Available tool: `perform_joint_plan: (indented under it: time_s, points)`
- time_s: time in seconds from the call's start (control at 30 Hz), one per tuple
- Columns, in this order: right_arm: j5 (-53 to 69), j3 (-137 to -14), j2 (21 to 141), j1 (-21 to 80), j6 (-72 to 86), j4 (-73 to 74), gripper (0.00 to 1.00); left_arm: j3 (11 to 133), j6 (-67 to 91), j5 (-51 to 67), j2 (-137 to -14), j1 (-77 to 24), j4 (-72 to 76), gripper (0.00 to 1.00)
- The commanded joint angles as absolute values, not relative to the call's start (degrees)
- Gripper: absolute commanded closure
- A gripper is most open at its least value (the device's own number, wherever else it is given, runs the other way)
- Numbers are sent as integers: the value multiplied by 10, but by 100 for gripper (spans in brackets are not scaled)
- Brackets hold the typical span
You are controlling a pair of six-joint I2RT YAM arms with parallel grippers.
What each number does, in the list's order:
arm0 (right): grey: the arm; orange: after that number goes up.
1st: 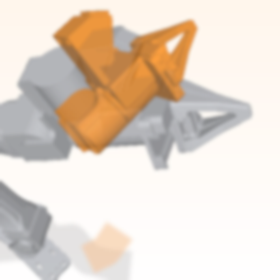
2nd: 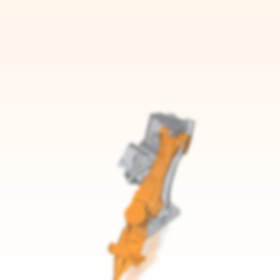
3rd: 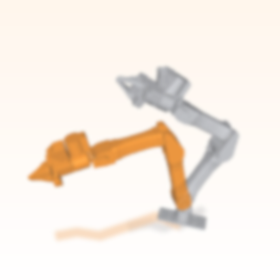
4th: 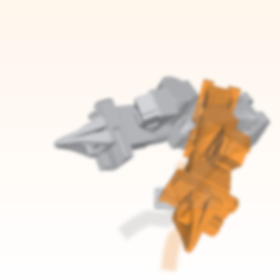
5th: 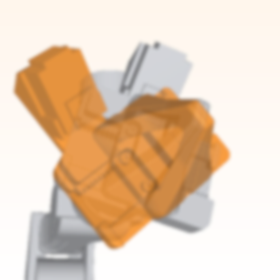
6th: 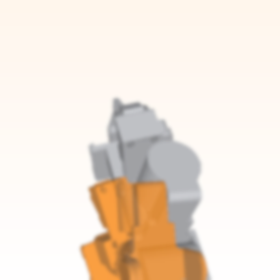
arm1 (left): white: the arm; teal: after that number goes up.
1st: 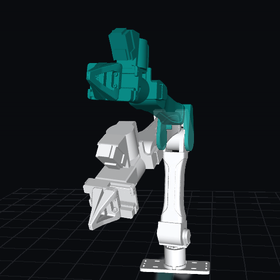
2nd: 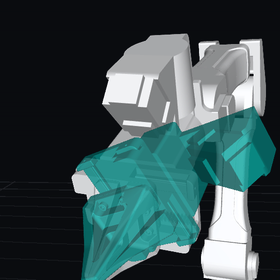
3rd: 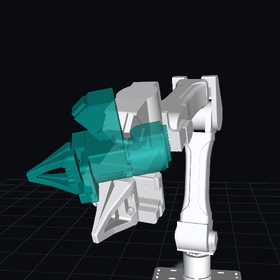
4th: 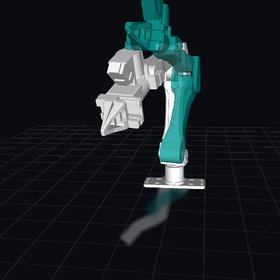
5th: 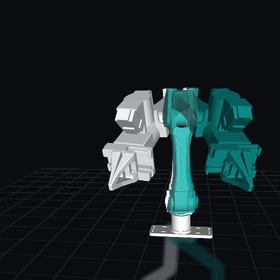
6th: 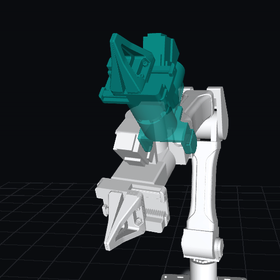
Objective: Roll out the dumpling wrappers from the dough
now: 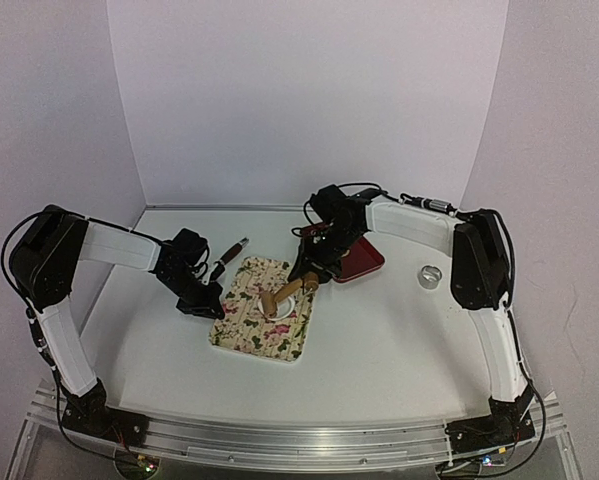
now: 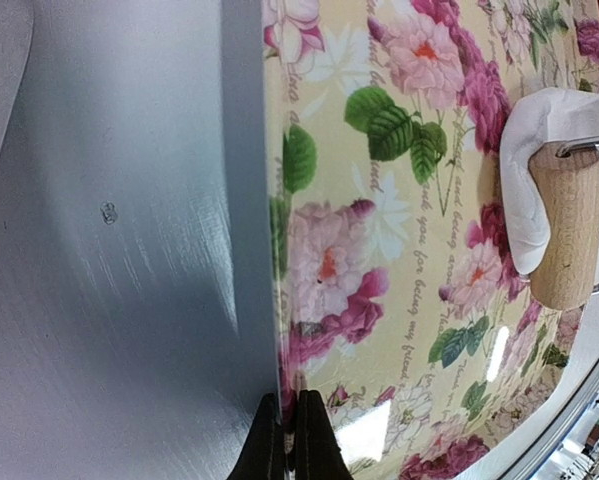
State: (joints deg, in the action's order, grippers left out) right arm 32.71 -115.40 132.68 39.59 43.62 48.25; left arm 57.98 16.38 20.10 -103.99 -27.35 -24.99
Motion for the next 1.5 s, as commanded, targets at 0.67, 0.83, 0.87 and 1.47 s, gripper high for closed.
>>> perform_joint_plan:
  time_s: [0.67,0.83,0.87,1.47]
  points:
    - [-44,-1085,1364,349,435,721,100,572,144,120,-1050,-235,-325,100]
    - [-54,-1092,1355,349,433,730,100,573,141,119,-1049,-231,-326,100]
    - [-57,-1092,1354,349,432,733,100,573,140,119,-1049,-231,-327,100]
    - [98,-1163,1418,373,388,698,100,576,110,181,-1044,-229,-306,100]
